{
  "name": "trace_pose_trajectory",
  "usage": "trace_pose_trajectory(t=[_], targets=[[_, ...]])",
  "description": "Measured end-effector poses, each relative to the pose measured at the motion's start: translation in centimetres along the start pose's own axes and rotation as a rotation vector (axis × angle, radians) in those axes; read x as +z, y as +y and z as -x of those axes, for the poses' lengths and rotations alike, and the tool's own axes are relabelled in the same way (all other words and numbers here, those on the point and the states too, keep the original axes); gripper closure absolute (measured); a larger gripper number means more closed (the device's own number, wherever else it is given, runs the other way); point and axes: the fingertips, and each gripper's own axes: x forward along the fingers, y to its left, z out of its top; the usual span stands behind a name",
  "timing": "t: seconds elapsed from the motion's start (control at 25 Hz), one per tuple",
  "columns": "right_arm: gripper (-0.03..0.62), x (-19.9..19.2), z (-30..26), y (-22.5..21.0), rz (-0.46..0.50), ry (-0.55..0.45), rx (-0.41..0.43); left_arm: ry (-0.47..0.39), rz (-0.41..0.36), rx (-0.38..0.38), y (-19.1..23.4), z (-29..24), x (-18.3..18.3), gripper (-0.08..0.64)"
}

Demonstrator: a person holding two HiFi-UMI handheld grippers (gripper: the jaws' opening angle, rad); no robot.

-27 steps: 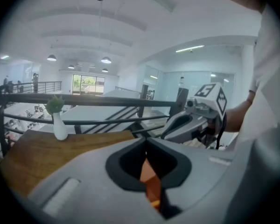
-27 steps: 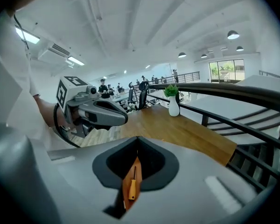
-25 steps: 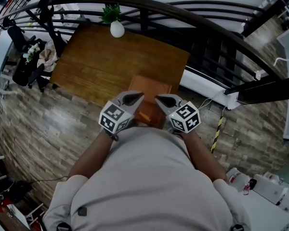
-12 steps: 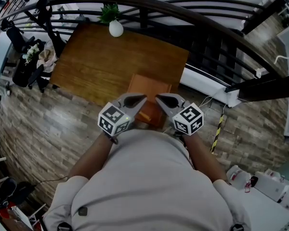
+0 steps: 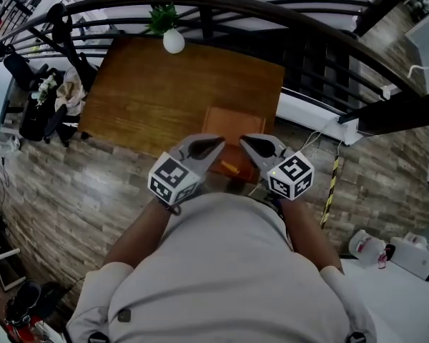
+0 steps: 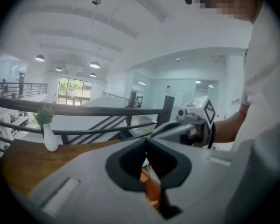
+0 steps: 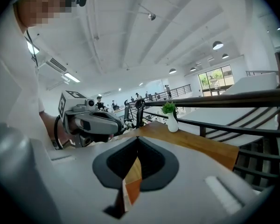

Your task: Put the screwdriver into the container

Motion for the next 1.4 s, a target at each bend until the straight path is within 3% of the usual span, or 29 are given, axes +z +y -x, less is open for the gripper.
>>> trace_pose_trajectory(t=[0.36,0.8,1.08,1.4], targets=[[0.584,0.1,-3.9,6.3,0.028,-0.016,-0.05,-0.034,0.015,-0.014,1.6,8.5,-2.1,0.557],[0.584,-1.8,-4.0,14.0,0.0,-0.046,-0.18,-0.07,0.005,-0.113,0.1,16.5,-5.2,0.557],[0.584,-3.4,-2.2,16.2,-0.032,-0.057,-0.25,-0.07,0.0,-0.161,-1.6,18.1,-6.6,0.557],[0.584,-4.3,1.6,16.9,-0.034,-0.075,-0.237,-0.058,-0.027,-0.168,-5.5,16.6,-6.1,0.557]])
